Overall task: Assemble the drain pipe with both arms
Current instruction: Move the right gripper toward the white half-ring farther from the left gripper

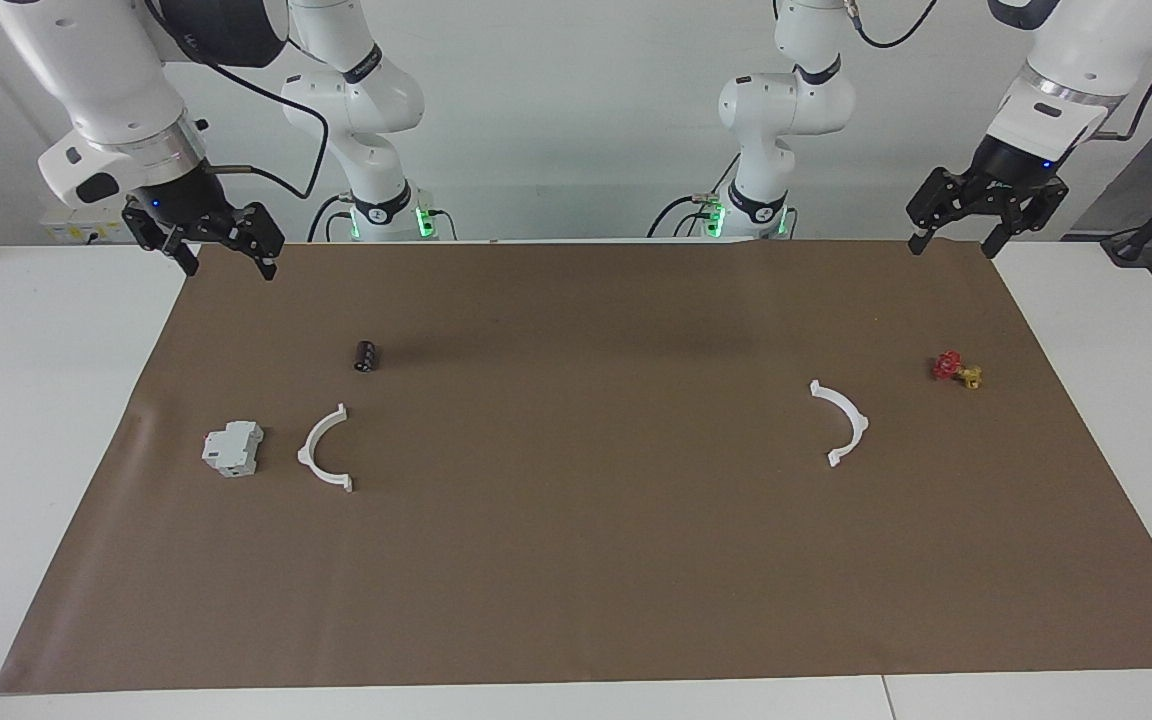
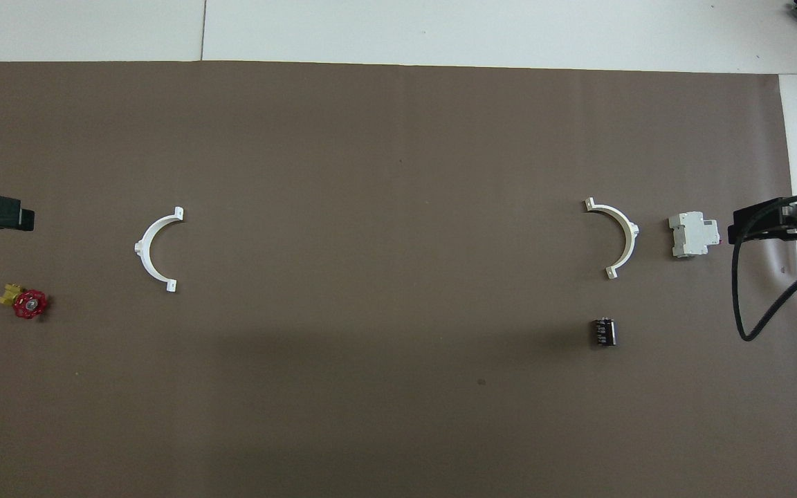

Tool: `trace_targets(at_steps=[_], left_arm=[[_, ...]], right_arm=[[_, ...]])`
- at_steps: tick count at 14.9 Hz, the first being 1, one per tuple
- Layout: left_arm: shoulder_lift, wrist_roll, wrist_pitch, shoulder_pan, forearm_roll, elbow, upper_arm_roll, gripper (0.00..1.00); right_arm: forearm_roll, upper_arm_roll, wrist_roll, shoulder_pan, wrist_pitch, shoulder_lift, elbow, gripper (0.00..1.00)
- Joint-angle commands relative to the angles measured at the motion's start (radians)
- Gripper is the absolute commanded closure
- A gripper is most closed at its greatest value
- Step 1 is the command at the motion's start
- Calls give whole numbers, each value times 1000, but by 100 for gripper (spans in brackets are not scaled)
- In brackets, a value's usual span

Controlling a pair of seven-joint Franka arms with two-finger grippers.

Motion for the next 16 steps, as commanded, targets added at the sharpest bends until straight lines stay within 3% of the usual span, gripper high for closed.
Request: trace_targets(at_steps=[1,16], left_arm=[[-16,-7,12,18,13,-20,-1,0],[-16,-8,5,26,13,-21,1,0]], right_arm=[[11,4,12,-5,21,-7,-14,0],[57,3,6,-8,107,-27,-98,0]])
